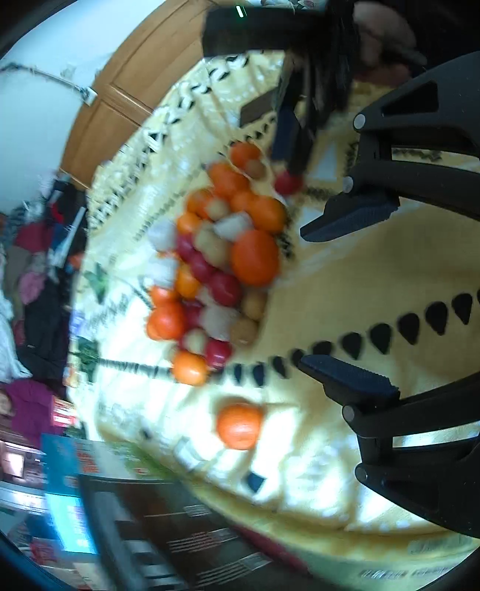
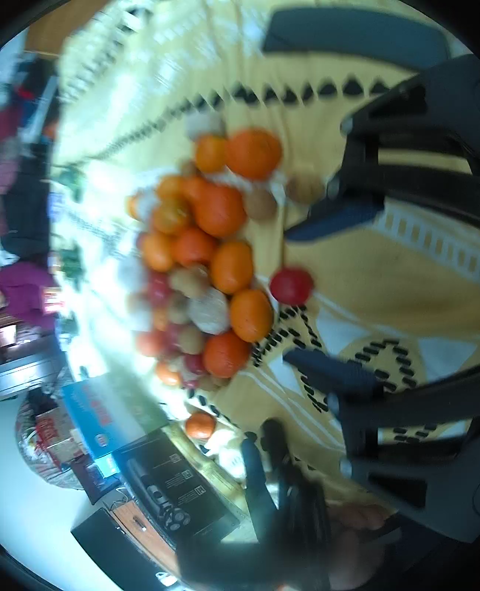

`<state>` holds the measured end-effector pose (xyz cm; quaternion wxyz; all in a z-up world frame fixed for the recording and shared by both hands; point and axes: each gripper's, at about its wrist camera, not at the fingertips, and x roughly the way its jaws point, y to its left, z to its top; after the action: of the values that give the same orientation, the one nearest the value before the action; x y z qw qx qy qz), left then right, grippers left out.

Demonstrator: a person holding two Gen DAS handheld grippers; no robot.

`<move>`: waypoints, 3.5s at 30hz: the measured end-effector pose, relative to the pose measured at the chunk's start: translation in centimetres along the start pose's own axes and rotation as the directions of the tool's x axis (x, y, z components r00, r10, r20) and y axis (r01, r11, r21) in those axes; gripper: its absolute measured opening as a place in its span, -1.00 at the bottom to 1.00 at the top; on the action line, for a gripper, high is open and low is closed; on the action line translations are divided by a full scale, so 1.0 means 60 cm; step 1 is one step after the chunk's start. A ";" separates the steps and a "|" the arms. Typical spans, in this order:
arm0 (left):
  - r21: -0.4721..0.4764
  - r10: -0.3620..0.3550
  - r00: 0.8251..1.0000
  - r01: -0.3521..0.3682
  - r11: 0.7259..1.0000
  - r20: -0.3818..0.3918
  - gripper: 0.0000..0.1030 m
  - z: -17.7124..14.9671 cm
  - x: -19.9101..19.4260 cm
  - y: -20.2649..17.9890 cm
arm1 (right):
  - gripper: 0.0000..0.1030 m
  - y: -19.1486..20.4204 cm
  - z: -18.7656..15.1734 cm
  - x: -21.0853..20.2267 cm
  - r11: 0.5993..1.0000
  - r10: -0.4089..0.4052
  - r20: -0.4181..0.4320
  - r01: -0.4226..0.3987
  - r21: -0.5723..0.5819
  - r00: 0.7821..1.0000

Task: Organize fruits

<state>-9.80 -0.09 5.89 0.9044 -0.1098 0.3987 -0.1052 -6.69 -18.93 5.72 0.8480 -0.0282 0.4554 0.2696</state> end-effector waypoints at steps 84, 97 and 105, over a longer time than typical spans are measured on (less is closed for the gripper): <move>-0.506 0.679 0.734 -0.577 0.641 0.022 -0.23 -0.013 -0.443 0.502 | -0.50 0.710 0.235 0.063 0.779 0.422 -0.077 -0.405 -0.479 0.903; -0.540 0.684 0.729 -0.577 0.613 -0.002 0.71 -0.018 -0.440 0.514 | 0.22 0.725 0.211 0.104 0.802 0.371 -0.162 -0.403 -0.441 0.914; -0.320 0.596 0.707 -0.504 0.802 0.380 1.00 0.076 -0.453 0.215 | 1.00 0.471 0.139 -0.177 0.922 0.287 0.447 -0.117 -0.369 0.847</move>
<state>-22.99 20.30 24.22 0.9469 -0.0938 0.1937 0.2387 -18.69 3.08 24.53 0.8854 -0.0504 0.1730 0.4286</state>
